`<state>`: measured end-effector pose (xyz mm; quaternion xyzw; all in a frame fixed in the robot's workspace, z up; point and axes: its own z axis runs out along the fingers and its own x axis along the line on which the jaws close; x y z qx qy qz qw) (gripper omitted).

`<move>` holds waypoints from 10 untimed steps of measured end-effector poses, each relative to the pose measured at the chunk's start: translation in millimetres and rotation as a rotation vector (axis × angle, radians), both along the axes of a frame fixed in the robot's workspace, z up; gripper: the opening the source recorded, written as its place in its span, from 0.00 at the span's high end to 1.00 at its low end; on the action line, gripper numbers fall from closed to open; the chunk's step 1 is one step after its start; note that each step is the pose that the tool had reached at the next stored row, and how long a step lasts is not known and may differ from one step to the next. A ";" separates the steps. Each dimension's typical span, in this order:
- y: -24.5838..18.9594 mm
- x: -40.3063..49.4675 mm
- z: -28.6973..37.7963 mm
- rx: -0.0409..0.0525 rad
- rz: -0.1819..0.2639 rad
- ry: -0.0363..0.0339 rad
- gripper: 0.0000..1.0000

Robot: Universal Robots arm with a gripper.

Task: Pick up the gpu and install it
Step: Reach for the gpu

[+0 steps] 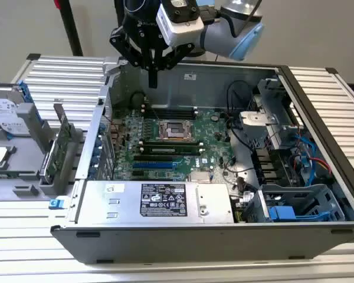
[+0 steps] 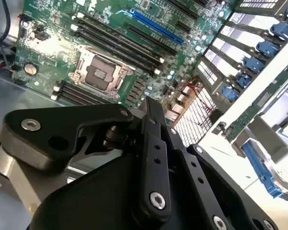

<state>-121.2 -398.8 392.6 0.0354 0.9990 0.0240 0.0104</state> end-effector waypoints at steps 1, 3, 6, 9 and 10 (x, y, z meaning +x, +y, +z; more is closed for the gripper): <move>0.0 0.0 0.0 0.0000 0.000 0.0000 1.00; 0.0 0.0 0.0 0.0000 0.000 0.0000 1.00; 0.0 -0.9 0.0 0.0000 0.000 0.0001 1.00; 0.0 -1.2 0.0 -0.0001 0.000 0.0000 1.00; 0.0 -1.2 0.0 0.0000 0.000 0.0000 1.00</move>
